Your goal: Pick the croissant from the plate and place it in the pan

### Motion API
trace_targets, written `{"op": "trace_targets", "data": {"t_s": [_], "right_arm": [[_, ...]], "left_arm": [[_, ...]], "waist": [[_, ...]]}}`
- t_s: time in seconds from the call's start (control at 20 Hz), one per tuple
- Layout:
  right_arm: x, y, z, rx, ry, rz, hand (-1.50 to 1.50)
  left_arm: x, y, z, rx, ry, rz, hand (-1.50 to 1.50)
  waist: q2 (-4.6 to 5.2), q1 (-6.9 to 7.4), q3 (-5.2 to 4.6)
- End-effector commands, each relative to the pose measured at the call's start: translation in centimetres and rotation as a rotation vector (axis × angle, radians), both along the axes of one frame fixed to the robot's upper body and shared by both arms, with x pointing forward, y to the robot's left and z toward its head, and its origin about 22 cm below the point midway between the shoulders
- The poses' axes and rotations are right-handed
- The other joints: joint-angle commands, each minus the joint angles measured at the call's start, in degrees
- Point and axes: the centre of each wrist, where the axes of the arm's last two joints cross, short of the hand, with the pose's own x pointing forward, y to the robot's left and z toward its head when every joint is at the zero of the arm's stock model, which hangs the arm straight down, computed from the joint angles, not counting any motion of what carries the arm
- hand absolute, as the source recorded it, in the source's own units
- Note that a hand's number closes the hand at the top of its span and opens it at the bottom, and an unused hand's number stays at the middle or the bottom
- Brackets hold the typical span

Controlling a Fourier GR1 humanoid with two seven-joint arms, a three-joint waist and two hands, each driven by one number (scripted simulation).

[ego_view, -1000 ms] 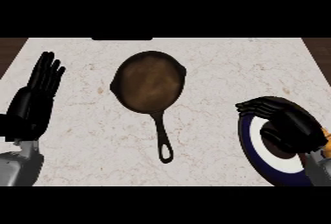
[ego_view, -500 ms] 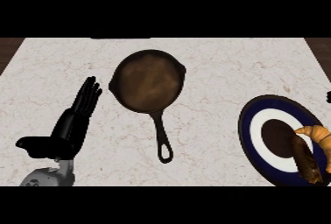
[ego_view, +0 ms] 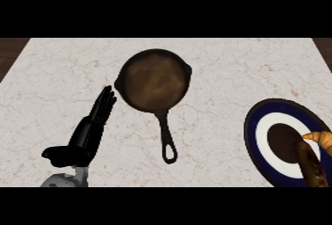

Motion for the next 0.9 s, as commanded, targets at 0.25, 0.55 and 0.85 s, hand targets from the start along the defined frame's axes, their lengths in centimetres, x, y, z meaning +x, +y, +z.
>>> {"op": "trace_targets", "data": {"t_s": [0.25, 0.55, 0.85], "right_arm": [[1.3, 4.0, -2.0, -0.318, 0.111, 0.304, -1.5], [0.1, 5.1, -5.8, -0.584, 0.126, 0.477, -1.5], [0.1, 2.5, -8.9, -0.721, 0.13, 0.517, -1.5]], "left_arm": [[0.0, -1.0, -0.2, 0.001, -0.011, -0.038, 0.0], [0.0, -1.2, -1.3, 0.01, -0.007, -0.008, 0.0], [-0.5, -0.5, -2.5, 0.015, -0.006, 0.008, 0.0]], "waist": [[0.07, 1.73, -0.15], [-0.07, 0.63, -0.2], [-0.4, -0.44, -0.28]]}}
